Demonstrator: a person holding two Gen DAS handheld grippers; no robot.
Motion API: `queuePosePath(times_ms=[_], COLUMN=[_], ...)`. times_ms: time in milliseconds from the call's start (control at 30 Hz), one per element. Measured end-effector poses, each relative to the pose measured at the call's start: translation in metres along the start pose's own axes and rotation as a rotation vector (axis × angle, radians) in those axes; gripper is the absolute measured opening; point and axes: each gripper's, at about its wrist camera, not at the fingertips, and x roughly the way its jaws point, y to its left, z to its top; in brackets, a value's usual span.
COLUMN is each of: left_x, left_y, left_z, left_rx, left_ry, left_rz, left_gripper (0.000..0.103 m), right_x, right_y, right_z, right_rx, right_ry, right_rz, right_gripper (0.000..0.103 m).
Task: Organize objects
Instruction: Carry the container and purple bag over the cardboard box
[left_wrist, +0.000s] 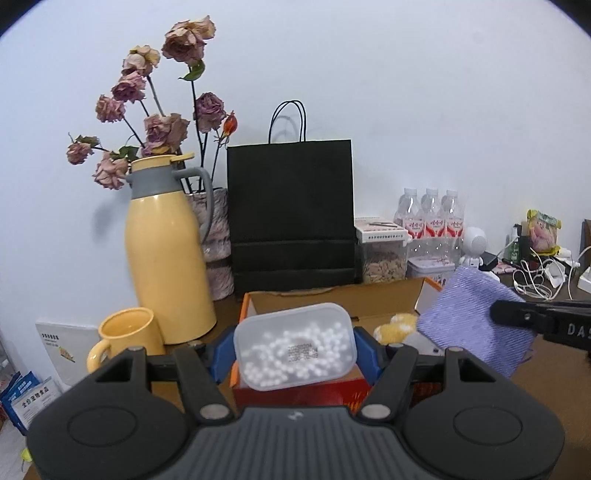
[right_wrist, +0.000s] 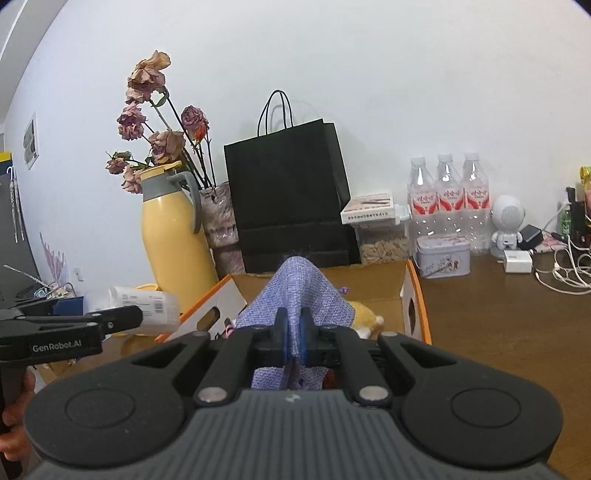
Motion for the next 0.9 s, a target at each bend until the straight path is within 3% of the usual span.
queuePosePath(times_ms=[400, 900], left_x=[0.071, 0.148], left_y=[-0.008, -0.014], left_z=[0.013, 0.019], left_rx=[-0.029, 0.031], left_ry=[0.015, 0.044], left_rz=[0.023, 0.049], left_gripper=[0.064, 0.064], right_x=[0.064, 0.142], right_y=[-0.008, -0.017], right_z=[0.012, 0.025], right_rx=[0.017, -0.039], right_ry=[0.010, 0.064], right_rz=[0.006, -0.031], right_gripper=[0.007, 0.007])
